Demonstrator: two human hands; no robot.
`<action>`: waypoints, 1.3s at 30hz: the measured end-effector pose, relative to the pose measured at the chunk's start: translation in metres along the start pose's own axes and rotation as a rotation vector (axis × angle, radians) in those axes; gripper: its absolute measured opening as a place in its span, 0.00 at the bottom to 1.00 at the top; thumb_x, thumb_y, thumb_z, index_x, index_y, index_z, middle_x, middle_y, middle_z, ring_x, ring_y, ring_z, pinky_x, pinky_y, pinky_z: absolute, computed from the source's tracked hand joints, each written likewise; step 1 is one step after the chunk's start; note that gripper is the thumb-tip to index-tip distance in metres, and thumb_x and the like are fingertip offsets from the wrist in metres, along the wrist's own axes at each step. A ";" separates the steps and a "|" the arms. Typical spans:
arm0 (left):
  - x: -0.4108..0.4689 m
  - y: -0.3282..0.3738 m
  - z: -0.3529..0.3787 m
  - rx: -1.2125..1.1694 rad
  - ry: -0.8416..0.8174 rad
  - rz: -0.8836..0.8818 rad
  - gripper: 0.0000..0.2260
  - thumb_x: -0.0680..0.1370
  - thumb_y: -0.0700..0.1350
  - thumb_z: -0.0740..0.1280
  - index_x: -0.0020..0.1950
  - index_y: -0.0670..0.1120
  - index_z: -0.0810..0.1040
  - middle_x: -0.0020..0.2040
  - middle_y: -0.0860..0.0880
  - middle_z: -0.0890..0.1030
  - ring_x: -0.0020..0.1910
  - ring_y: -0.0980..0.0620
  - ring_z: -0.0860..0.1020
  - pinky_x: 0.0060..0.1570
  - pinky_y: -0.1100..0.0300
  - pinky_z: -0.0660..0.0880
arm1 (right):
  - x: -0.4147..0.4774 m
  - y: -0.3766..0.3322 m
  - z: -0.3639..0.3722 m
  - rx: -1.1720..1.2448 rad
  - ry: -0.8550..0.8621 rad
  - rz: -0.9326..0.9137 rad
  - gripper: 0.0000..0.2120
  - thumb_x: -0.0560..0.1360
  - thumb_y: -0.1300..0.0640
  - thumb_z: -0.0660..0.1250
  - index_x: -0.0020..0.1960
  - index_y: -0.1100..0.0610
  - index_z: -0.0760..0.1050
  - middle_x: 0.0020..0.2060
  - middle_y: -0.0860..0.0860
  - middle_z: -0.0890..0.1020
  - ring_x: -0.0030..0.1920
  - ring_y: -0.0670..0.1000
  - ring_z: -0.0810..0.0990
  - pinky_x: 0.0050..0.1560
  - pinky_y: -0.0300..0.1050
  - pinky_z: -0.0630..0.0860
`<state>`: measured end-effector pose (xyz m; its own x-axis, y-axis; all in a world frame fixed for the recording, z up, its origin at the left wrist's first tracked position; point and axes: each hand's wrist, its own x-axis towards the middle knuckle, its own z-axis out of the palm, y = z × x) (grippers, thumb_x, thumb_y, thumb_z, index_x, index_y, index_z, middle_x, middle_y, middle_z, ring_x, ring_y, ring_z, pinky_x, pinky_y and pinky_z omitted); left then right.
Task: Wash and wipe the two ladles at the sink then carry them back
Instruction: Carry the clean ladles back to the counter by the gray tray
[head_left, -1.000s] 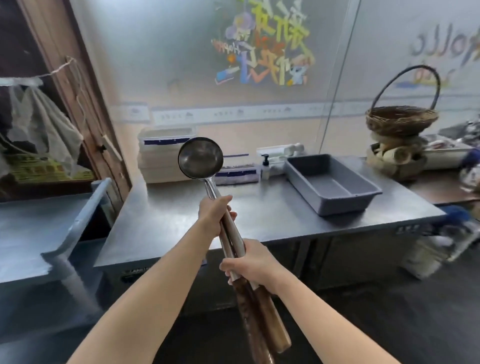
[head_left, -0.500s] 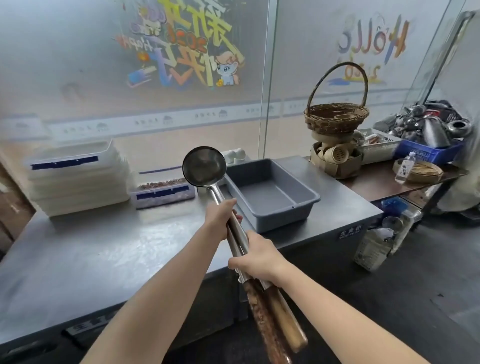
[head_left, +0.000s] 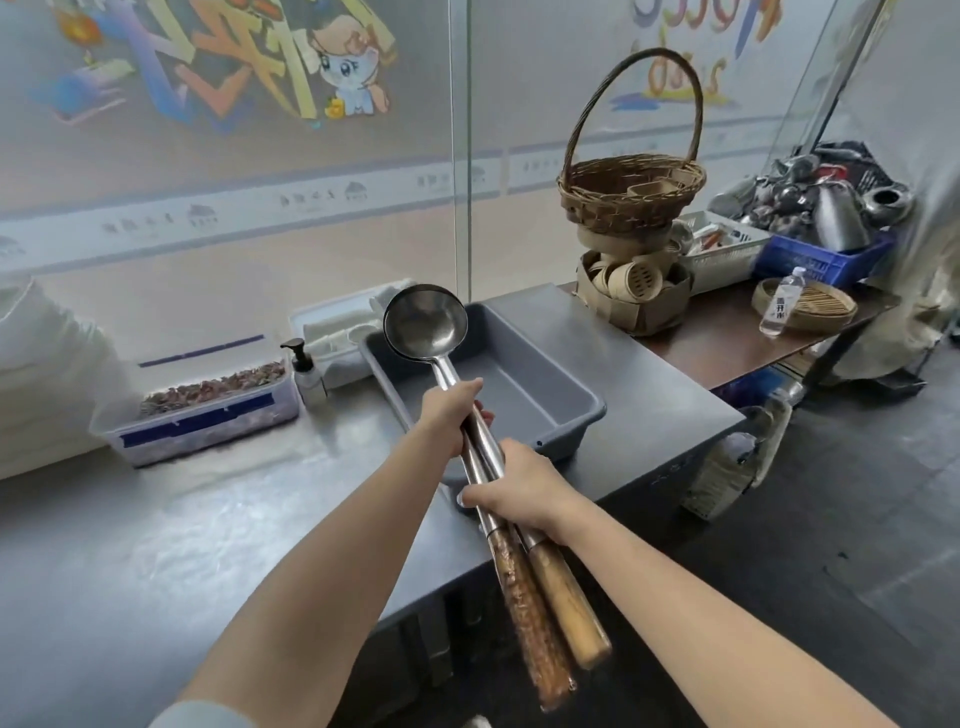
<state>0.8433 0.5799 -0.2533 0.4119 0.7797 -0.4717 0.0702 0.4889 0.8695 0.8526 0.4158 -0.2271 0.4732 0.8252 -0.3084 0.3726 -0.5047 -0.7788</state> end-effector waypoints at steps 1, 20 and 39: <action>0.018 0.002 0.008 0.010 -0.004 -0.016 0.10 0.77 0.43 0.71 0.50 0.39 0.73 0.35 0.43 0.74 0.27 0.48 0.76 0.27 0.58 0.75 | 0.017 0.002 -0.004 0.009 0.001 0.009 0.18 0.68 0.51 0.76 0.54 0.51 0.74 0.47 0.51 0.83 0.46 0.51 0.85 0.52 0.52 0.84; 0.267 -0.001 0.072 0.016 0.076 -0.291 0.09 0.78 0.41 0.69 0.44 0.42 0.70 0.33 0.44 0.75 0.25 0.49 0.77 0.30 0.58 0.75 | 0.296 0.047 -0.058 0.012 -0.194 0.200 0.22 0.53 0.44 0.71 0.41 0.55 0.72 0.37 0.53 0.79 0.34 0.53 0.79 0.35 0.48 0.76; 0.340 -0.053 0.076 -0.004 0.246 -0.448 0.10 0.78 0.43 0.68 0.56 0.40 0.71 0.41 0.43 0.76 0.31 0.44 0.79 0.33 0.55 0.78 | 0.386 0.106 -0.042 -0.038 -0.433 0.230 0.26 0.66 0.49 0.73 0.60 0.53 0.71 0.53 0.53 0.79 0.43 0.48 0.81 0.34 0.40 0.74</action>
<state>1.0487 0.7892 -0.4485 0.1159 0.5619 -0.8190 0.1869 0.7975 0.5736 1.1083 0.6704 -0.4062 0.1740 0.7167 -0.6753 0.3296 -0.6886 -0.6459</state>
